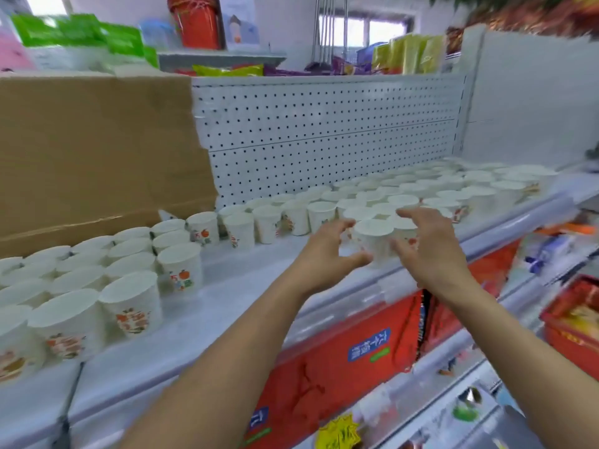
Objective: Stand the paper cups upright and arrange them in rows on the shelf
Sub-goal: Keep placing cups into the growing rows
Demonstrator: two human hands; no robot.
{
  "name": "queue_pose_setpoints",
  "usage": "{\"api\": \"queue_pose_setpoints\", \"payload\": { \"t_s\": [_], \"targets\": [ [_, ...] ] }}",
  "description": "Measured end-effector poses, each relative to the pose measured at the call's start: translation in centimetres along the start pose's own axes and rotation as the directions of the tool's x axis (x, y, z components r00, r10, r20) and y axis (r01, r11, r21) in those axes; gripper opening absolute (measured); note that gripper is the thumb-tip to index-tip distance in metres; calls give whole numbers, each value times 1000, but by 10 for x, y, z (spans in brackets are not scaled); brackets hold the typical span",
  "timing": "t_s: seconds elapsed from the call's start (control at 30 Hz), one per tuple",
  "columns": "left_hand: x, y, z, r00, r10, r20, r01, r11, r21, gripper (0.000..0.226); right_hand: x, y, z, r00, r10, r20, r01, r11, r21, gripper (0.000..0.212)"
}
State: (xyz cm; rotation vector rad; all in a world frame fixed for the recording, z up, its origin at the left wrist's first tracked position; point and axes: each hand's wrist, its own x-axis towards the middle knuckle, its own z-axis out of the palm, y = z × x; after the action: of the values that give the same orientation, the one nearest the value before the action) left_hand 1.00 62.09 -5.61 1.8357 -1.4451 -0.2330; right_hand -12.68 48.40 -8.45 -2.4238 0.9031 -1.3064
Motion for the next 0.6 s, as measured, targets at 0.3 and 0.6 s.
{"api": "queue_pose_setpoints", "payload": {
  "t_s": [0.3, 0.6],
  "targets": [
    [72, 2, 66, 971, -85, -223, 101, 993, 61, 36, 39, 68, 7, 986, 75, 148, -74, 997, -10, 20],
    [36, 7, 30, 933, -62, -355, -5, 983, -186, 24, 26, 41, -1, 992, 24, 126, -69, 927, 369, 14]
  ]
}}
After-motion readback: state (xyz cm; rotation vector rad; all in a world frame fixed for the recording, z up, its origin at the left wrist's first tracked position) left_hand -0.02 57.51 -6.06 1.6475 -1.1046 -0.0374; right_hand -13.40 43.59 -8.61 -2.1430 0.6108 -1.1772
